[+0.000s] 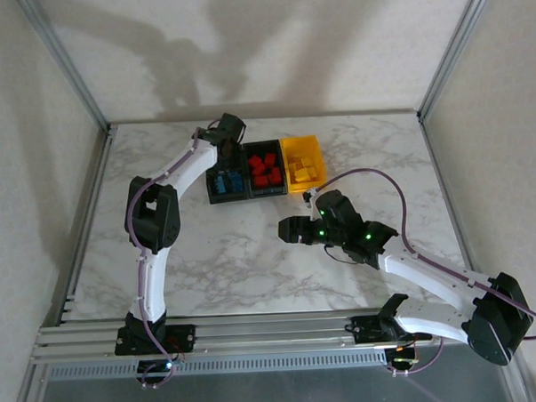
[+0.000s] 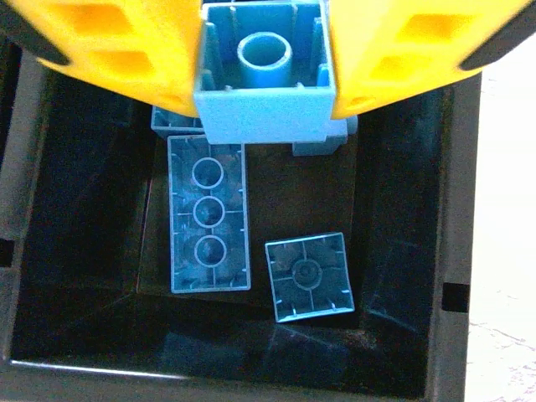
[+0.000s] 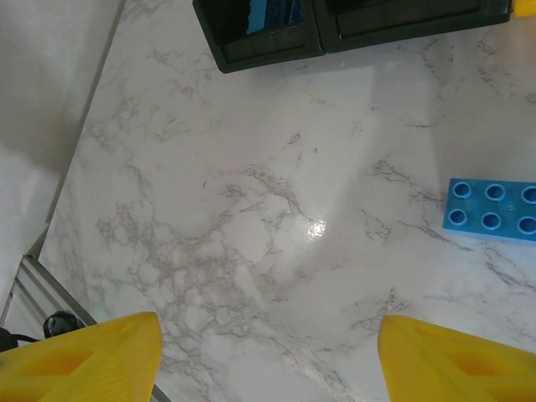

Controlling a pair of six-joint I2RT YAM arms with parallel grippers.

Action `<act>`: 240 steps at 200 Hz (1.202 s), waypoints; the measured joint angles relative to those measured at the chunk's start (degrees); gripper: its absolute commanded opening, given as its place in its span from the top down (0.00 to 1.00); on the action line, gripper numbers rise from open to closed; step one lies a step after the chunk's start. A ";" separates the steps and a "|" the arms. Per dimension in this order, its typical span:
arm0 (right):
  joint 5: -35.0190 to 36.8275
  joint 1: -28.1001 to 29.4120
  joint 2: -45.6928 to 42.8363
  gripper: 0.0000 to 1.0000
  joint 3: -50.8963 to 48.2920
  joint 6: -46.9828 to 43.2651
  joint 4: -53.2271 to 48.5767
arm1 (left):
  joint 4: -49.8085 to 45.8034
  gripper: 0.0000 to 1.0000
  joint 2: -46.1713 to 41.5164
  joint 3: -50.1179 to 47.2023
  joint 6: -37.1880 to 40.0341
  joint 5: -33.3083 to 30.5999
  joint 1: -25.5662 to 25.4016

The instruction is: Sort the legos into containers by color

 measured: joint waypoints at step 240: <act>20.63 -2.47 26.95 0.19 15.43 -4.31 -14.32 | 17.68 0.22 -54.88 -57.94 -5.95 16.79 -5.07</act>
